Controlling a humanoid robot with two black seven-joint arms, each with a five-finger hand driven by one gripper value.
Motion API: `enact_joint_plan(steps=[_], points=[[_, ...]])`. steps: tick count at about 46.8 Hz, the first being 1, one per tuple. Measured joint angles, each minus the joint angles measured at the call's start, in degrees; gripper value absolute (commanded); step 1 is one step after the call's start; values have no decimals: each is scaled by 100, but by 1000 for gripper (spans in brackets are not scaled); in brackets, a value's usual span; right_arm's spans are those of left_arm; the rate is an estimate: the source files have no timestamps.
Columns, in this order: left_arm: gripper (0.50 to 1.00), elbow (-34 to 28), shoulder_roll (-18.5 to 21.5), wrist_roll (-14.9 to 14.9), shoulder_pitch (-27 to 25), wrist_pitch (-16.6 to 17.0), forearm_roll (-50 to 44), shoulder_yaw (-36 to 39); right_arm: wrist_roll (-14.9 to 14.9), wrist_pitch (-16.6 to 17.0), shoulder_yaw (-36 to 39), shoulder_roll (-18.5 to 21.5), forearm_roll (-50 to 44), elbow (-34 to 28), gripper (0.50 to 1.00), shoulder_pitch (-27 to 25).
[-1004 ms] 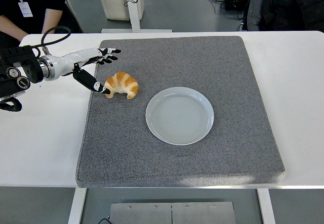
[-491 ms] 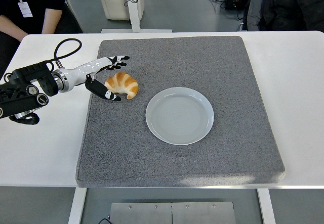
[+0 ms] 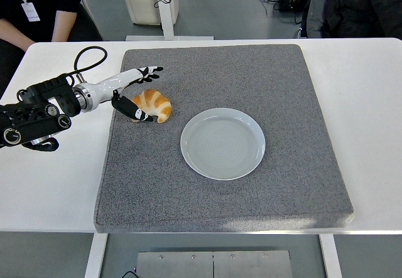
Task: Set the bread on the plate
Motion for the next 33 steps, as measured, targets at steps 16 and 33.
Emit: enact_joint_plan(steps=[16, 33], points=[[966, 490, -332, -138, 170, -3, -6, 3, 0, 0, 2, 0, 1, -5, 1000, 0], [966, 857, -530, -234, 256, 5, -8, 6, 1, 0, 2, 0, 2, -5, 1000, 1]])
